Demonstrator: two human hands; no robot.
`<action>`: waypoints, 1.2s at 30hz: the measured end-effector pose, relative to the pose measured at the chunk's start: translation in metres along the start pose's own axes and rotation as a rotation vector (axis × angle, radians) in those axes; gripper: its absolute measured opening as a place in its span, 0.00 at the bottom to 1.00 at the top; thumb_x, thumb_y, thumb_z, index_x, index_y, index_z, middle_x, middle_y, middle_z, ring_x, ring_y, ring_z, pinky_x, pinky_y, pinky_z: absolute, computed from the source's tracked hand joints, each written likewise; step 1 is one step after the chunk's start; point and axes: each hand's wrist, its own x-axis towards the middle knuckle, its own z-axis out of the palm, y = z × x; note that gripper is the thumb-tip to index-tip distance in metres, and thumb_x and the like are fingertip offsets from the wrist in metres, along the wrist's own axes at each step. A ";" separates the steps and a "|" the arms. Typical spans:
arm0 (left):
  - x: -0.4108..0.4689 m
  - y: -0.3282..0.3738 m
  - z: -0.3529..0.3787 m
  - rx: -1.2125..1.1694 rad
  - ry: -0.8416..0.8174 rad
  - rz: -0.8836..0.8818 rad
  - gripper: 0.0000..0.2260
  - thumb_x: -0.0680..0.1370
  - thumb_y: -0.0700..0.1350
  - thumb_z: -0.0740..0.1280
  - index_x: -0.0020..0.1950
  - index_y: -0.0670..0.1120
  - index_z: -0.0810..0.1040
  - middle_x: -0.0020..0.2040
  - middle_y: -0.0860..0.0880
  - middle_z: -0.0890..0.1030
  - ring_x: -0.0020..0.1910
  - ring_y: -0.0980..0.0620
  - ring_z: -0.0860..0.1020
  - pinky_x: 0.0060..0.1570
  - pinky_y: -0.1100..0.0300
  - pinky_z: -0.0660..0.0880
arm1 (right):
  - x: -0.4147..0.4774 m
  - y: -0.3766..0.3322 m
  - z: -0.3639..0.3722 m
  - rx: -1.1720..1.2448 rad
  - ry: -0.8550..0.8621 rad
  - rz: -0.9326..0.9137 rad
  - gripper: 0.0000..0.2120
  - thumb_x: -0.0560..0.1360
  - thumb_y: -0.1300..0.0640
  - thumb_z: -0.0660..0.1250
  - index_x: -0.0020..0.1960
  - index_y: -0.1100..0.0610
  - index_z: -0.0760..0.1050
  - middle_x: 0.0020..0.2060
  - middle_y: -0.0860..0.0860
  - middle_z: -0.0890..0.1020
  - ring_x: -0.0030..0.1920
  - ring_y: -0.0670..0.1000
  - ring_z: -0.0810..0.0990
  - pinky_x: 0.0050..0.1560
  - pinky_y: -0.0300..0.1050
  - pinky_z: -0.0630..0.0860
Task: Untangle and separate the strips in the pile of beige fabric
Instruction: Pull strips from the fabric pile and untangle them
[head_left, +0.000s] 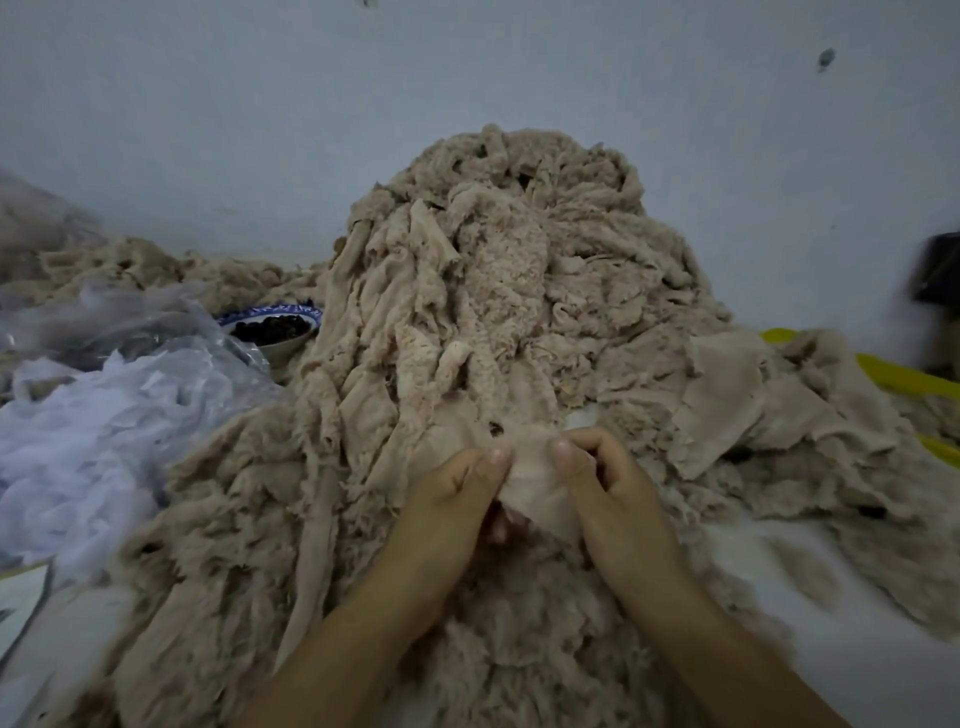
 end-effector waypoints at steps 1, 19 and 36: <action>0.000 0.001 0.001 0.019 0.020 0.015 0.21 0.75 0.63 0.61 0.37 0.47 0.76 0.30 0.49 0.77 0.29 0.54 0.73 0.33 0.63 0.70 | -0.001 0.000 0.001 -0.013 0.012 -0.023 0.09 0.77 0.41 0.61 0.43 0.42 0.76 0.37 0.43 0.82 0.34 0.42 0.79 0.33 0.35 0.74; 0.005 0.011 -0.026 -0.104 0.422 -0.078 0.04 0.81 0.53 0.64 0.49 0.55 0.75 0.46 0.57 0.77 0.41 0.61 0.76 0.37 0.66 0.72 | 0.008 -0.006 -0.026 0.066 0.492 -0.029 0.06 0.81 0.48 0.62 0.46 0.46 0.68 0.44 0.59 0.80 0.41 0.63 0.80 0.43 0.60 0.78; -0.011 0.018 0.008 -0.238 -0.034 0.004 0.06 0.76 0.48 0.67 0.44 0.51 0.84 0.45 0.47 0.85 0.45 0.50 0.84 0.39 0.61 0.80 | -0.008 -0.019 0.003 0.193 0.100 -0.018 0.13 0.72 0.39 0.67 0.53 0.44 0.74 0.43 0.40 0.83 0.42 0.38 0.82 0.38 0.32 0.76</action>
